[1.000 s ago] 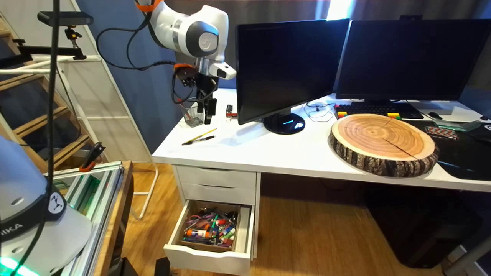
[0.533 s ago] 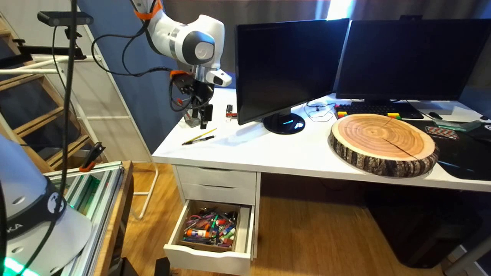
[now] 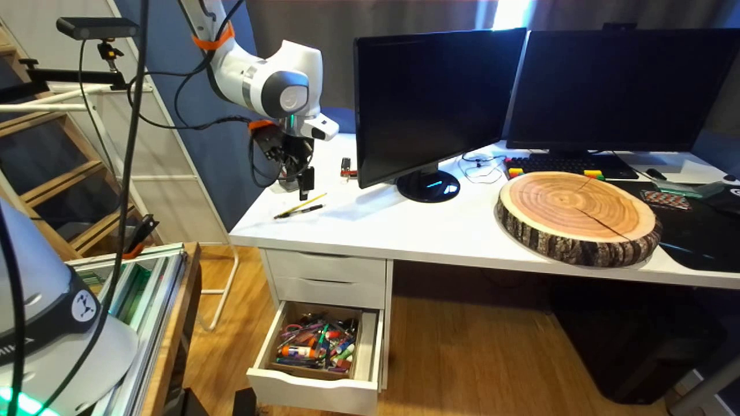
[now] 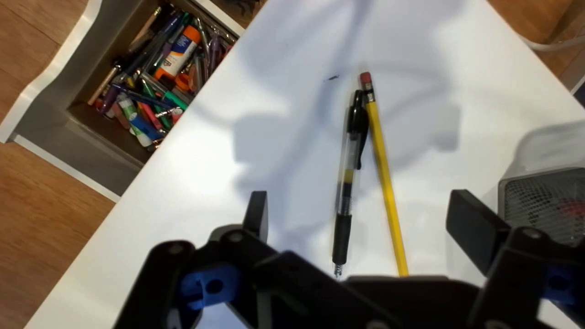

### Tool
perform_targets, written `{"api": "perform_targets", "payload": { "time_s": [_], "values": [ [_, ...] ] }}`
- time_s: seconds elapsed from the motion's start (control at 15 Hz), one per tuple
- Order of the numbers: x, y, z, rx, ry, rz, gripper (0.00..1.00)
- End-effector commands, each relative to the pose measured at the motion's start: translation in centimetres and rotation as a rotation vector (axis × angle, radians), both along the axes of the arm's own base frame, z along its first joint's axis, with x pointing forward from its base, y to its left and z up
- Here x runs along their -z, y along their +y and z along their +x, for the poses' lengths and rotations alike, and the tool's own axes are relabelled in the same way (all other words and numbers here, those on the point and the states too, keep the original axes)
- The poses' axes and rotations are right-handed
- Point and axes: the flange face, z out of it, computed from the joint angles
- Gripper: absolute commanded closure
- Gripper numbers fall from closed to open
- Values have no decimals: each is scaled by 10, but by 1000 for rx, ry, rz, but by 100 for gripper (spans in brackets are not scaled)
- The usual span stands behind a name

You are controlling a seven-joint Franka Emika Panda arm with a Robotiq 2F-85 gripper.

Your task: Pick up the clear black pen from the desktop and put it in the desktop pen and pencil basket

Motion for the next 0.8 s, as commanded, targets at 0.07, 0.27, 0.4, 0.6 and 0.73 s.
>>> {"api": "perform_targets", "payload": {
  "time_s": [0.07, 0.27, 0.4, 0.6, 0.73],
  "values": [
    [17, 13, 6, 30, -2, 0, 0],
    [27, 18, 15, 37, 8, -14, 0],
    [30, 22, 24, 33, 11, -16, 0],
    [37, 27, 37, 19, 16, -39, 0],
    [42, 30, 41, 0, 30, -57, 0]
  ]
}}
